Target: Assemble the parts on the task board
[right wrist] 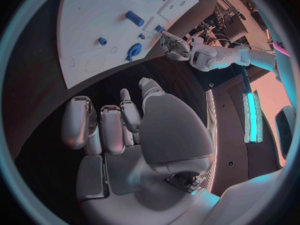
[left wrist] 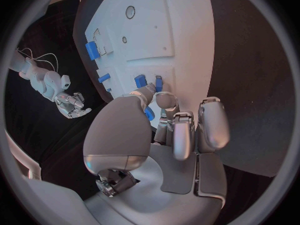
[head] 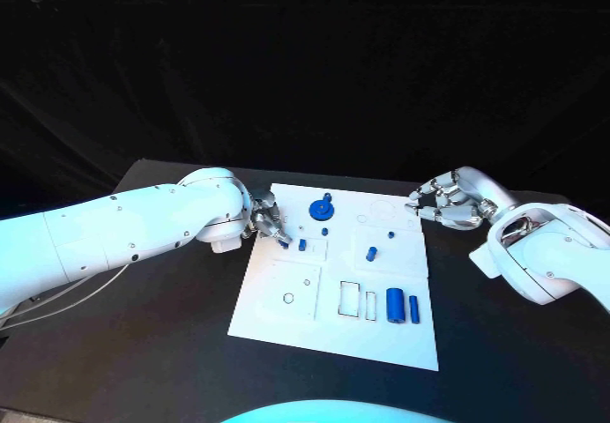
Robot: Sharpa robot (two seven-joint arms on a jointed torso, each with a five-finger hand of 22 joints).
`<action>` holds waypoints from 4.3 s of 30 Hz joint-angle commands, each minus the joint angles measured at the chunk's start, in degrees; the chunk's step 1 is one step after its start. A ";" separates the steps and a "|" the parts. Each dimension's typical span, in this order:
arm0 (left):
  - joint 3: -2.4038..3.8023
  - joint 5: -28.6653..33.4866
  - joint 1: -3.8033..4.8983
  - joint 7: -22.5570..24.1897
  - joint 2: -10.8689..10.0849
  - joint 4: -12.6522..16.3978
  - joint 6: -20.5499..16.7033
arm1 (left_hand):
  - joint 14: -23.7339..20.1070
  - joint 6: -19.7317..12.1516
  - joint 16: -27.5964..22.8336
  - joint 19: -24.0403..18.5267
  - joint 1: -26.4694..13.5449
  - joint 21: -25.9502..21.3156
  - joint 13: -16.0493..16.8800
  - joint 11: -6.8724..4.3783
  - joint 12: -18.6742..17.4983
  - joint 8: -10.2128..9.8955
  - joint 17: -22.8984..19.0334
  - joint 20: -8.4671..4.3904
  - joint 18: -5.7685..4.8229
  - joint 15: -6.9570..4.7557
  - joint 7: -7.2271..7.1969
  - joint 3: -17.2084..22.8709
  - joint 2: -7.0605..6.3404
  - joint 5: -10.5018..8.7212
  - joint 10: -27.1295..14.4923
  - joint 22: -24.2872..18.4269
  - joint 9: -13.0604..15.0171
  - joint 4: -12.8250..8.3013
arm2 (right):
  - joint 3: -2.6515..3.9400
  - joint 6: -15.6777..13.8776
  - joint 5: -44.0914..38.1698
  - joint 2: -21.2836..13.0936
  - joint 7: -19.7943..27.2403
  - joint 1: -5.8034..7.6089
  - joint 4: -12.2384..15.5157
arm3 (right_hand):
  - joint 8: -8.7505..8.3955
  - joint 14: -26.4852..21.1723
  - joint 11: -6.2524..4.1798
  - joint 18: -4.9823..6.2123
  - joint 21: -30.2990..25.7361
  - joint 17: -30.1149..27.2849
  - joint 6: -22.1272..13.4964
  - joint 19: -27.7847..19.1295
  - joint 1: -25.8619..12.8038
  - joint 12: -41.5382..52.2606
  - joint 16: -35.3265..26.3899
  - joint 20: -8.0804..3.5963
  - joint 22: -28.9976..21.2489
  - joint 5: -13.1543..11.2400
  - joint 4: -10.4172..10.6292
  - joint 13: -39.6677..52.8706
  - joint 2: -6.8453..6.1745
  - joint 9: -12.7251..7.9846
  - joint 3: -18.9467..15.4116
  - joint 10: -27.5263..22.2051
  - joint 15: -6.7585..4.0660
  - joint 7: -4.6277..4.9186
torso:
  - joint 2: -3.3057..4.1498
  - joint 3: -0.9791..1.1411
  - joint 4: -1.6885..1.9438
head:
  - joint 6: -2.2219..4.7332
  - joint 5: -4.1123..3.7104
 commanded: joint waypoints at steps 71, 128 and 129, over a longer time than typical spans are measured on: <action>0.00 -1.75 -0.06 -2.85 1.45 -0.91 3.08 | 6.03 4.79 0.82 1.63 -7.38 1.93 3.94 -0.68 4.10 2.16 15.07 -0.23 -1.31 -1.06 -1.98 -2.10 -2.98 0.15 3.77 2.86 0.38 3.35 | 0.01 0.66 1.04 -0.22 0.43 -0.10 0.26 | 0.28 1.95 0.05 0.38 -0.27 -0.12 -0.35 0.28 -0.52 0.26 -0.28 -0.19 3.46 0.55 0.25 -0.05 -0.13 0.02 0.00 0.26 -0.59 -0.16 | 0.01 0.01 -0.04 | -0.31 -0.09; 0.90 4.63 -0.04 5.47 -1.31 1.67 -11.92 | 4.51 1.06 -2.44 -2.23 -7.01 -3.48 -7.02 0.80 -6.38 0.87 10.38 0.12 0.35 0.00 -0.20 -17.98 0.28 0.16 -2.91 -5.11 -0.90 5.51 | 0.01 0.49 1.24 -0.24 0.78 -0.11 -0.02 | 0.30 1.94 0.06 0.38 -0.34 -0.16 -0.37 0.28 -0.67 0.24 -0.33 -0.19 3.44 0.56 0.32 -0.09 -0.17 0.01 -0.08 0.23 -0.58 -0.15 | -0.01 0.00 0.02 | 0.31 -1.02; 0.93 4.82 -0.03 7.44 -1.33 1.96 -13.81 | 4.28 0.07 -2.96 -2.59 -5.22 -4.03 -9.58 1.13 -8.81 0.57 9.69 0.19 0.51 0.22 0.15 -17.27 0.08 0.19 -4.71 -5.82 -1.00 4.85 | 0.01 0.47 1.26 -0.25 0.83 -0.12 -0.03 | 0.30 1.94 0.06 0.38 -0.34 -0.16 -0.37 0.28 -0.67 0.24 -0.33 -0.19 3.44 0.56 0.32 -0.09 -0.17 0.01 -0.08 0.23 -0.58 -0.15 | -0.01 -0.02 0.01 | 0.39 -1.11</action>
